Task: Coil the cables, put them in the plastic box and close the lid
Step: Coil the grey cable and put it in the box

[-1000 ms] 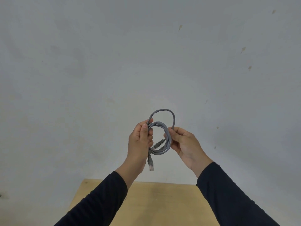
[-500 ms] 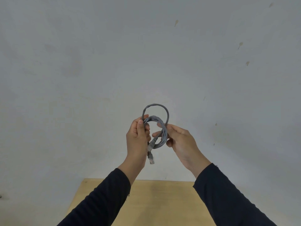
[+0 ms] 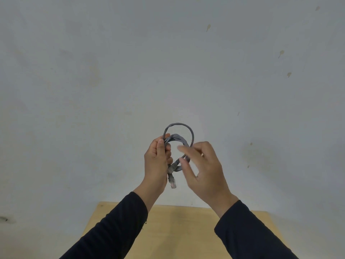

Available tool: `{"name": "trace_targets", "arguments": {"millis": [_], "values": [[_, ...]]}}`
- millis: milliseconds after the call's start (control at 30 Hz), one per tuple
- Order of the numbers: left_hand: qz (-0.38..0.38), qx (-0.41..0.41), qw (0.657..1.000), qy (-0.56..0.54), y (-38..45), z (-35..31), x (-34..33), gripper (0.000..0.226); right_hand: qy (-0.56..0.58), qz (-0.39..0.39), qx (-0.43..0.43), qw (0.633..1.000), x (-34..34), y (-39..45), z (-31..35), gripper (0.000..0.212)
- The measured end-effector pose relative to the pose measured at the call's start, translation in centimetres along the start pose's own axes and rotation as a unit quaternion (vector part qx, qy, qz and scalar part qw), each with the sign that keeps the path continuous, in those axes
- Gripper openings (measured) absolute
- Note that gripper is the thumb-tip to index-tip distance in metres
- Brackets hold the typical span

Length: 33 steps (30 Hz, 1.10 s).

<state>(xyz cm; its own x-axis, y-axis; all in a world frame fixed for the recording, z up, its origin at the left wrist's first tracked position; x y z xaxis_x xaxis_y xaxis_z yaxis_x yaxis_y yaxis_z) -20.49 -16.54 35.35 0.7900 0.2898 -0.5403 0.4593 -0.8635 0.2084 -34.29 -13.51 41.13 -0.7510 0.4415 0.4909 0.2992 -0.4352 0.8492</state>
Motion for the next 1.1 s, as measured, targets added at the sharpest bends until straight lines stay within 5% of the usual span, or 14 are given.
{"name": "trace_targets", "arguments": {"millis": [267, 400, 667, 867, 967, 1100], "values": [[0.025, -0.036, 0.997, 0.065, -0.2, -0.7, -0.2, 0.030, -0.046, 0.196, 0.032, 0.979, -3.4, 0.1, 0.3, 0.022], [0.023, -0.039, 0.996, 0.079, -0.1, -0.5, -0.1, 0.030, -0.023, 0.235, 0.005, 0.972, -4.4, -0.1, 0.0, 0.016], [0.034, -0.053, 0.985, 0.159, 0.7, 0.2, 1.0, 0.029, 0.152, 0.150, -0.081, 0.974, -2.7, -0.7, -0.4, 0.013], [0.024, -0.059, 0.986, 0.157, 1.3, -0.1, 3.2, 0.033, 0.399, 0.089, -0.277, 0.870, -1.3, -0.7, -5.1, 0.025], [0.054, -0.071, 0.987, 0.134, 0.9, -0.7, 2.3, 0.031, 0.322, 0.119, -0.294, 0.892, -1.7, -1.2, -7.3, 0.028], [0.114, -0.068, 0.984, 0.115, 0.0, -0.7, 0.4, 0.030, 0.107, 0.204, -0.207, 0.951, -2.2, -0.6, -7.1, 0.025]]}}
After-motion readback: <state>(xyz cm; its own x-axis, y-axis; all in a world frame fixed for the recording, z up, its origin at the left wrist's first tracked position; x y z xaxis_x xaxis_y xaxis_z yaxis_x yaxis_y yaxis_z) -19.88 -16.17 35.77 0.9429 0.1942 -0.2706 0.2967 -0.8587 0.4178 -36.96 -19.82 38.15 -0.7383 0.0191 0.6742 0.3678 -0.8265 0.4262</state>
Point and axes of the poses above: each hand's wrist, its own y-axis towards the middle knuckle, its own x-axis out of the back of the hand, z = x × y, the point moved 9 cm from there along y, towards the middle knuckle, and after that the axes turned 10 degrees about -y, right-handed, at the moved point
